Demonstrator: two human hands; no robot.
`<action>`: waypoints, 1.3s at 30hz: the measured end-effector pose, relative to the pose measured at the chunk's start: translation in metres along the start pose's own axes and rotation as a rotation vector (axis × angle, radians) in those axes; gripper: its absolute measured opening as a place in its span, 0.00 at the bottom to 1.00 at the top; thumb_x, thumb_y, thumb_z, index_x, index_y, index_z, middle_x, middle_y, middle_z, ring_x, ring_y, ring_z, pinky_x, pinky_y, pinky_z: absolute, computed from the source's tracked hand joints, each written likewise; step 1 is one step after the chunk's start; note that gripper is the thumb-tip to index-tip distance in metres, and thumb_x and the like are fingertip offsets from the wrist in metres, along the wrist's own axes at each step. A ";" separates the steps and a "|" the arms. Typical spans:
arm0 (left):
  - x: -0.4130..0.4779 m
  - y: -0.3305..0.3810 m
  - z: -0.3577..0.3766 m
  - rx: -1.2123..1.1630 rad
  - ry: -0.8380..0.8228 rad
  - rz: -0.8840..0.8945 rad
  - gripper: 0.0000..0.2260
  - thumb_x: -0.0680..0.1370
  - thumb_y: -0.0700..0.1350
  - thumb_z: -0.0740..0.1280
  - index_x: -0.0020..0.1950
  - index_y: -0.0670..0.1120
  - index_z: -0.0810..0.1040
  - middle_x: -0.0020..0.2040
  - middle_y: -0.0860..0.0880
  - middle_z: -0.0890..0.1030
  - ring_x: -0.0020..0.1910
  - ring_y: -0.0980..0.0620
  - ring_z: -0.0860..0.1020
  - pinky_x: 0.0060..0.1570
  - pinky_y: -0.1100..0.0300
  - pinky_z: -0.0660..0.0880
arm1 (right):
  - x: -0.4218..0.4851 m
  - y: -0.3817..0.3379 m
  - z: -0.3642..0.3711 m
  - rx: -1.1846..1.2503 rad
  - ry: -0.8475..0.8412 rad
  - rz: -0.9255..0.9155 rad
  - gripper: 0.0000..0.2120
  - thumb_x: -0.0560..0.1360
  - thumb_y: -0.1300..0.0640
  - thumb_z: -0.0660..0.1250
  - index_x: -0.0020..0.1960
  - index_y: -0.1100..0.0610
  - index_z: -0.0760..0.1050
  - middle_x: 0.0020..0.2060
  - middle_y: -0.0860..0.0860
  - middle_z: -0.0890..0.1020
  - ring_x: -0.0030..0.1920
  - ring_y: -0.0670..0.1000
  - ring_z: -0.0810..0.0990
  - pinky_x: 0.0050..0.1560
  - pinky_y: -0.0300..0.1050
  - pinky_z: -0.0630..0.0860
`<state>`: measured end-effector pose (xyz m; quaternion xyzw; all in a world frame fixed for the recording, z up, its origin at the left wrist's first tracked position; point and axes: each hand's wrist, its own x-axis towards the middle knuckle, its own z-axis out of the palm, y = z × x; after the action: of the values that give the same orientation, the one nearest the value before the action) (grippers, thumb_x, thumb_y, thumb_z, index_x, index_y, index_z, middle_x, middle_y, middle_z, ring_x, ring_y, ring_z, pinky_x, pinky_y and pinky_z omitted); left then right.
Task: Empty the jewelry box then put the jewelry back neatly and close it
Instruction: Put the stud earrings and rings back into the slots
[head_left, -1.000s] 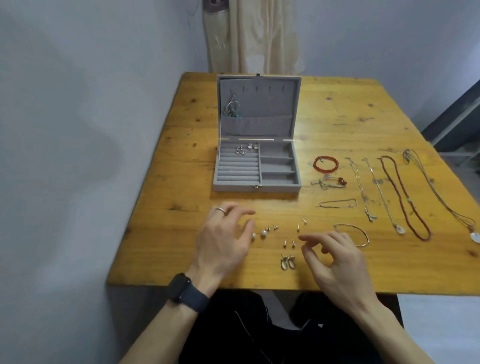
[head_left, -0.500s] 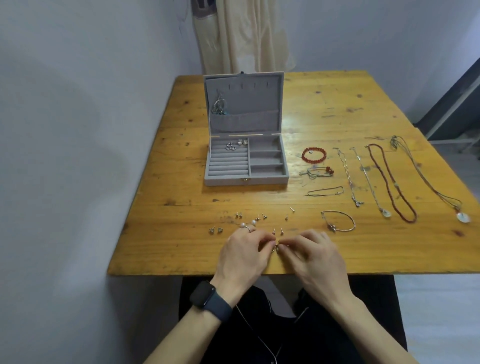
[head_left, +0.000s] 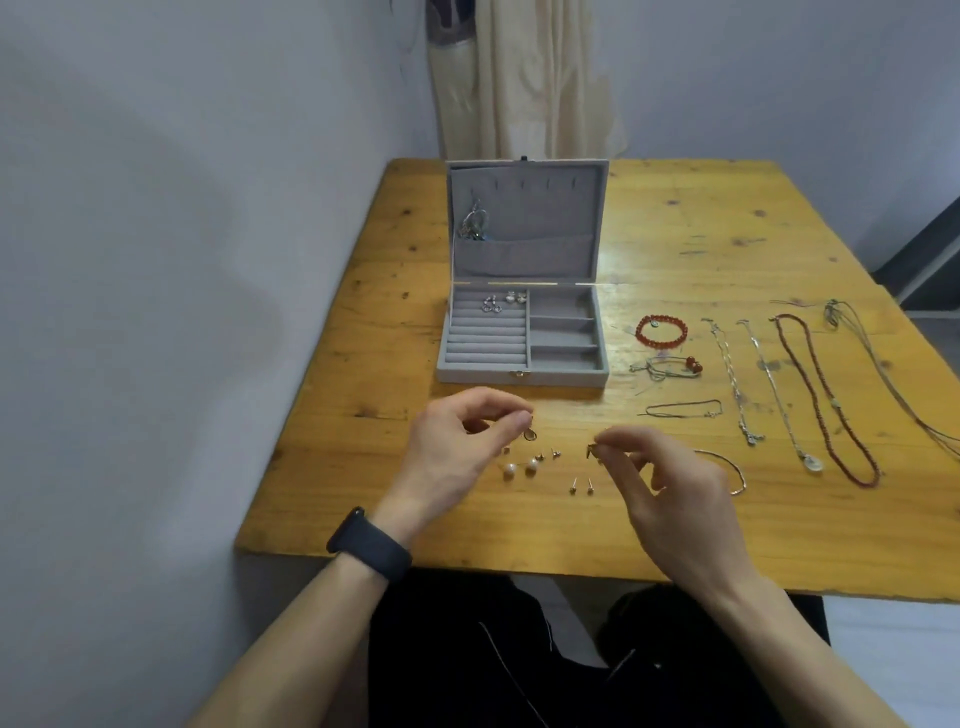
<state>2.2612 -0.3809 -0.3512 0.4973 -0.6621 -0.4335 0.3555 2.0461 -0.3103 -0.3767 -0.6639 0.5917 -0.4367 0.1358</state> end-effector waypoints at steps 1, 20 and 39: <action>0.010 0.001 -0.009 0.014 0.031 0.019 0.05 0.76 0.49 0.74 0.50 0.53 0.85 0.45 0.56 0.86 0.44 0.57 0.83 0.45 0.56 0.81 | 0.011 -0.001 0.001 -0.011 -0.001 -0.026 0.05 0.76 0.58 0.71 0.51 0.54 0.82 0.43 0.42 0.83 0.39 0.44 0.78 0.42 0.27 0.69; 0.158 -0.059 -0.062 0.273 0.234 -0.092 0.03 0.77 0.52 0.71 0.48 0.55 0.84 0.48 0.60 0.79 0.45 0.63 0.77 0.43 0.67 0.74 | 0.195 0.009 0.109 -0.232 -0.253 -0.039 0.08 0.81 0.48 0.64 0.55 0.46 0.81 0.52 0.42 0.81 0.53 0.45 0.75 0.50 0.42 0.76; 0.162 -0.084 -0.077 -0.292 0.199 -0.156 0.06 0.78 0.42 0.71 0.54 0.42 0.82 0.47 0.48 0.87 0.51 0.54 0.84 0.51 0.64 0.79 | 0.260 -0.005 0.166 -0.481 -0.460 -0.004 0.10 0.79 0.50 0.63 0.53 0.50 0.82 0.52 0.52 0.81 0.56 0.58 0.77 0.46 0.49 0.73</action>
<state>2.3192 -0.5658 -0.3942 0.5307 -0.5132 -0.4998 0.4529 2.1508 -0.6005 -0.3609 -0.7594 0.6303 -0.1232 0.1043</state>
